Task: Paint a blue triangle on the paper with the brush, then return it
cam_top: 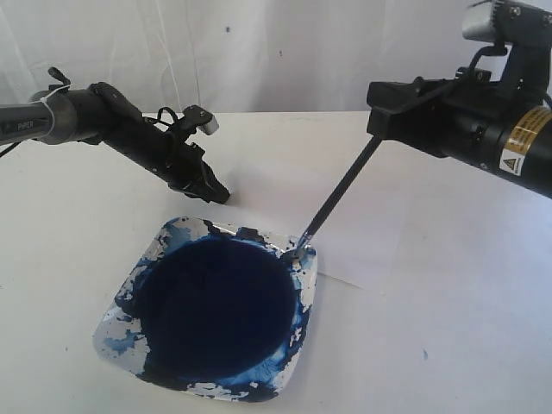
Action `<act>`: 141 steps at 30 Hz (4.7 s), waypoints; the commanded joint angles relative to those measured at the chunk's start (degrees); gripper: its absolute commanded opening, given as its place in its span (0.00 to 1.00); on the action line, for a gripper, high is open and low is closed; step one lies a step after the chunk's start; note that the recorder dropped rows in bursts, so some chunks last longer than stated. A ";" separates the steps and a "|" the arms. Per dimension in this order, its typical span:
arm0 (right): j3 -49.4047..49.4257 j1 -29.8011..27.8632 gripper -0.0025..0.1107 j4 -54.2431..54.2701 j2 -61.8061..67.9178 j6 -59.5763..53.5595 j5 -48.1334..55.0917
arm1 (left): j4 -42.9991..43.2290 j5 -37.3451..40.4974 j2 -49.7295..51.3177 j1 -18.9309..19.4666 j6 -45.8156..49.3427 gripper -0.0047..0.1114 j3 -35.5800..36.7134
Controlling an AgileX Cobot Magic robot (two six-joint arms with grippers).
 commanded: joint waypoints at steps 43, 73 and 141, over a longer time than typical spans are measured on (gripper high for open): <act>0.01 -0.07 0.03 -0.60 -0.57 -0.10 0.29 | 0.52 0.52 0.92 -0.31 -0.09 0.04 0.28; -0.09 -0.07 0.03 0.88 -0.57 -4.64 -0.22 | 0.52 0.52 0.92 -0.31 -0.09 0.04 0.28; -4.15 -0.07 0.03 13.85 -3.39 -9.62 0.55 | 0.52 0.50 0.92 -0.31 0.05 0.04 0.28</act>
